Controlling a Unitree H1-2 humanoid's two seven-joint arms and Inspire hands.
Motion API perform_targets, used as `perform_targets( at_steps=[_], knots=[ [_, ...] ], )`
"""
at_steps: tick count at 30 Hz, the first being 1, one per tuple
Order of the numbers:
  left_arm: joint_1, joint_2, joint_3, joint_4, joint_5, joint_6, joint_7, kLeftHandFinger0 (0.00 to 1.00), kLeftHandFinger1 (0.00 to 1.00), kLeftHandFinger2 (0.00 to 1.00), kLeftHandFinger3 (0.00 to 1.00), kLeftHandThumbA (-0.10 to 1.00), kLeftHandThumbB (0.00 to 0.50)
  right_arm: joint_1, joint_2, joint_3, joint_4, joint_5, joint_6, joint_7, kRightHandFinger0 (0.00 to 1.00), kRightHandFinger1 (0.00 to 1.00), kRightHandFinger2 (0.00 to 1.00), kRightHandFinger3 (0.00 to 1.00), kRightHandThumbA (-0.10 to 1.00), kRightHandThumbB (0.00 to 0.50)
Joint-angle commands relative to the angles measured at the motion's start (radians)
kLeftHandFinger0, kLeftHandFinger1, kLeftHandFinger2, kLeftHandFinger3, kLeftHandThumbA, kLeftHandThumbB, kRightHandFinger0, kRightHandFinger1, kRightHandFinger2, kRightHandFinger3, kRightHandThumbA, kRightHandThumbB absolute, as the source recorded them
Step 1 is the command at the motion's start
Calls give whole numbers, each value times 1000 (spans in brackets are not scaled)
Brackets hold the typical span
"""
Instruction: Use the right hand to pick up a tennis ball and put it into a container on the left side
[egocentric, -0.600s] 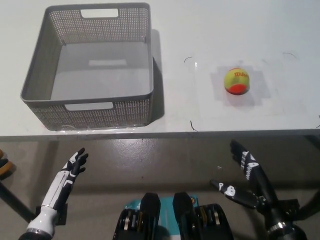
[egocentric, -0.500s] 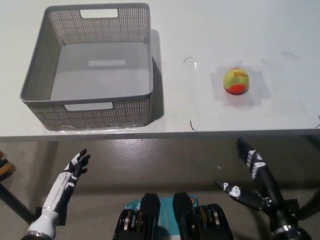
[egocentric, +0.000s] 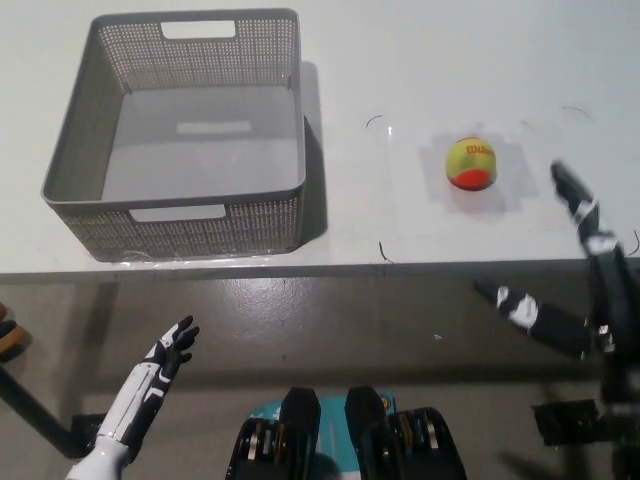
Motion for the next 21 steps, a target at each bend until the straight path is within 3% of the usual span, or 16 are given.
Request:
perform_targets(
  at_steps=[1,3,7,11,14,21],
  knots=[
    [-10,14,0,-11,-5,-58,-20,1000,1000,1000,1000,1000,320,-169,-97,11,-109,-276,310,122,1000,1000,1000,1000,1000,389],
    [-6,14,0,-3,-3,-66,-18,1000,1000,1000,1000,1000,323,-250,-158,42,-87,-343,378,202,1000,1000,1000,1000,1000,395],
    [-12,14,0,14,-9,-77,-20,1000,1000,1000,1000,1000,308,-381,-214,96,2,-368,489,284,1000,1000,1000,1000,1000,434],
    [-16,17,1,24,-11,-84,-24,1000,1000,1000,1000,1000,307,-517,-256,154,131,-369,567,353,1000,1000,1000,1000,983,440],
    [-18,15,3,30,-17,-85,-24,1000,1000,1000,1000,1000,309,-615,-275,199,243,-365,607,387,1000,1000,1000,1000,1000,473],
    [-16,14,5,34,-18,-83,-22,1000,1000,1000,1000,1000,311,-793,-278,280,502,-347,594,399,1000,1000,1000,1000,1000,491]
  ],
)
